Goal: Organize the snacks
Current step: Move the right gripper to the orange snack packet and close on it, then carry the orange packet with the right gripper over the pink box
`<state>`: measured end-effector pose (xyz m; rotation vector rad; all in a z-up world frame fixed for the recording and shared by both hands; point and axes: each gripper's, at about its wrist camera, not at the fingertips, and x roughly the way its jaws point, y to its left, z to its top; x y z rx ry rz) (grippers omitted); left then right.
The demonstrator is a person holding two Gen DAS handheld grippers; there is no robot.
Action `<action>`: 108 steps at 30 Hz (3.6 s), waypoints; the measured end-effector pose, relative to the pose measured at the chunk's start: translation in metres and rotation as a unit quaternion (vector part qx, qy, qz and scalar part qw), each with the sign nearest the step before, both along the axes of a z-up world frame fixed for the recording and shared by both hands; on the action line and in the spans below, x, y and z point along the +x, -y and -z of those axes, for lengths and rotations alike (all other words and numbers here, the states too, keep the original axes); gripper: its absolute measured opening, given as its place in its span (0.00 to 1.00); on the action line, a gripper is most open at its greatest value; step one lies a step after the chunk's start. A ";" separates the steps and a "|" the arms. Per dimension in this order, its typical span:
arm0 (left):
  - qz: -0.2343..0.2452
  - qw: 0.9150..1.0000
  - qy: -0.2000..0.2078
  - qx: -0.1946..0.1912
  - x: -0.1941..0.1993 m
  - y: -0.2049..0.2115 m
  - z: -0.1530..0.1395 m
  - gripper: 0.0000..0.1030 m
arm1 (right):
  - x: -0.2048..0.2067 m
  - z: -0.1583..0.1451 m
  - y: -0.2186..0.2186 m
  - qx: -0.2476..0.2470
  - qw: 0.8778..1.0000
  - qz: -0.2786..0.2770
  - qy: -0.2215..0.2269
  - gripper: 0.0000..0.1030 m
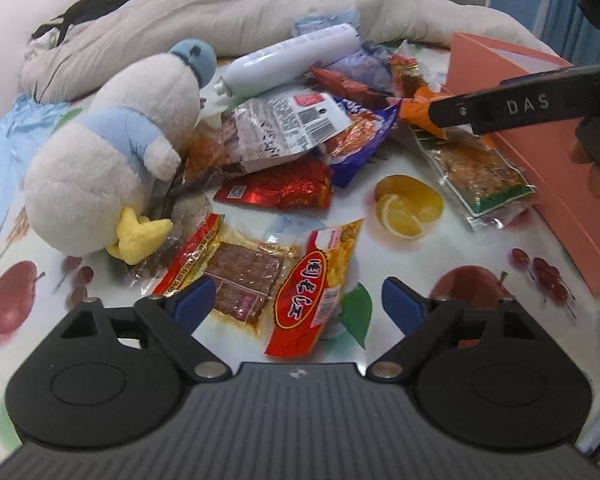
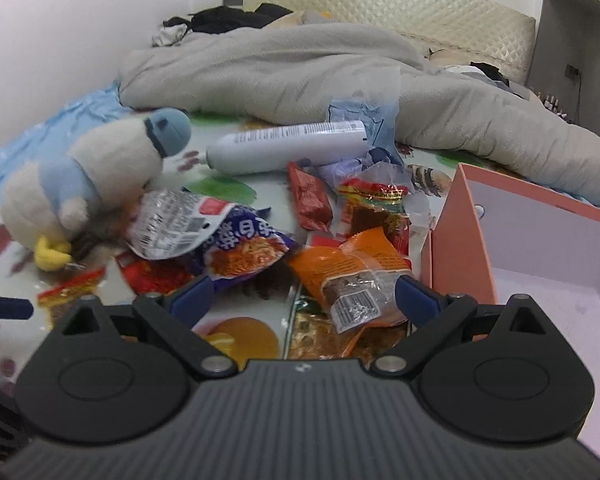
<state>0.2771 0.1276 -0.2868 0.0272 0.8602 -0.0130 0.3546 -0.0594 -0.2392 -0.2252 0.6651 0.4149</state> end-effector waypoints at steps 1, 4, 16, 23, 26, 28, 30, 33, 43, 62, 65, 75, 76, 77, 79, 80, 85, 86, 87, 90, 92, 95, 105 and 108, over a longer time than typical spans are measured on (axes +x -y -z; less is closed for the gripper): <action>-0.002 1.000 -0.001 0.000 0.002 -0.001 0.002 0.84 | 0.003 0.003 -0.001 -0.008 1.000 0.002 -0.002 0.96; -0.010 1.000 -0.005 0.000 0.005 -0.002 0.006 0.79 | 0.008 0.009 -0.004 -0.019 1.000 -0.004 -0.004 0.96; -0.018 0.999 0.001 -0.036 0.011 0.000 0.008 0.60 | 0.032 0.034 -0.027 -0.119 0.993 0.002 0.018 0.76; -0.001 1.000 -0.009 -0.030 0.020 0.009 0.016 0.48 | 0.037 0.050 -0.034 -0.166 0.985 0.017 0.042 0.77; 0.007 1.000 0.000 -0.029 0.021 0.011 0.016 0.44 | 0.038 0.052 -0.031 -0.160 0.985 0.037 0.062 0.77; 0.006 1.000 -0.002 -0.028 0.024 0.012 0.018 0.43 | 0.040 0.055 -0.030 -0.158 0.985 0.033 0.058 0.77; 0.006 1.000 -0.009 -0.024 0.026 0.013 0.021 0.40 | 0.040 0.059 -0.030 -0.162 0.985 0.027 0.056 0.77; 0.003 1.000 -0.010 -0.018 0.027 0.015 0.022 0.36 | 0.040 0.060 -0.030 -0.158 0.986 0.023 0.051 0.76; -0.010 0.999 -0.006 -0.045 0.023 0.015 0.014 0.04 | 0.020 0.041 -0.027 -0.132 0.990 0.016 0.053 0.49; -0.085 0.990 0.034 -0.110 -0.037 0.038 -0.034 0.00 | -0.081 0.002 0.004 -0.040 0.999 -0.012 -0.008 0.43; -0.098 0.987 0.042 -0.122 -0.055 0.045 -0.043 0.00 | -0.103 -0.010 0.021 -0.017 1.000 -0.005 -0.023 0.43; -0.101 0.982 0.072 -0.144 -0.095 0.064 -0.073 0.00 | -0.145 -0.026 0.057 0.022 0.998 0.015 -0.054 0.43; -0.101 0.981 0.075 -0.149 -0.097 0.065 -0.077 0.00 | -0.149 -0.029 0.060 0.026 0.998 0.014 -0.055 0.43; -0.102 0.980 0.081 -0.150 -0.100 0.067 -0.082 0.00 | -0.151 -0.033 0.063 0.028 0.998 0.014 -0.054 0.43; -0.099 0.979 0.086 -0.157 -0.105 0.070 -0.092 0.00 | -0.155 -0.043 0.068 0.033 0.998 0.016 -0.050 0.43; -0.098 0.978 0.089 -0.162 -0.106 0.072 -0.097 0.00 | -0.156 -0.047 0.071 0.036 0.998 0.017 -0.048 0.43; -0.088 0.976 0.100 -0.171 -0.109 0.083 -0.119 0.00 | -0.157 -0.070 0.085 0.047 0.998 0.018 -0.033 0.43; -0.088 0.976 0.101 -0.173 -0.108 0.085 -0.123 0.00 | -0.156 -0.073 0.087 0.050 0.998 0.019 -0.034 0.43; -0.089 0.975 0.102 -0.178 -0.107 0.086 -0.126 0.00 | -0.154 -0.076 0.089 0.052 0.998 0.019 -0.035 0.43; -0.089 0.971 0.106 -0.194 -0.105 0.092 -0.136 0.00 | -0.152 -0.086 0.095 0.051 0.998 0.017 -0.029 0.43; -0.084 0.970 0.112 -0.197 -0.105 0.098 -0.145 0.00 | -0.152 -0.094 0.100 0.051 0.998 0.019 -0.020 0.43; -0.081 0.972 0.120 -0.187 -0.105 0.107 -0.160 0.00 | -0.152 -0.107 0.110 0.056 0.998 0.028 -0.008 0.43; -0.047 0.971 0.139 -0.189 -0.088 0.140 -0.217 0.00 | -0.143 -0.144 0.167 0.083 0.994 0.066 0.007 0.43; -0.031 0.970 0.154 -0.186 -0.081 0.157 -0.237 0.00 | -0.140 -0.156 0.179 0.093 0.992 0.079 0.020 0.43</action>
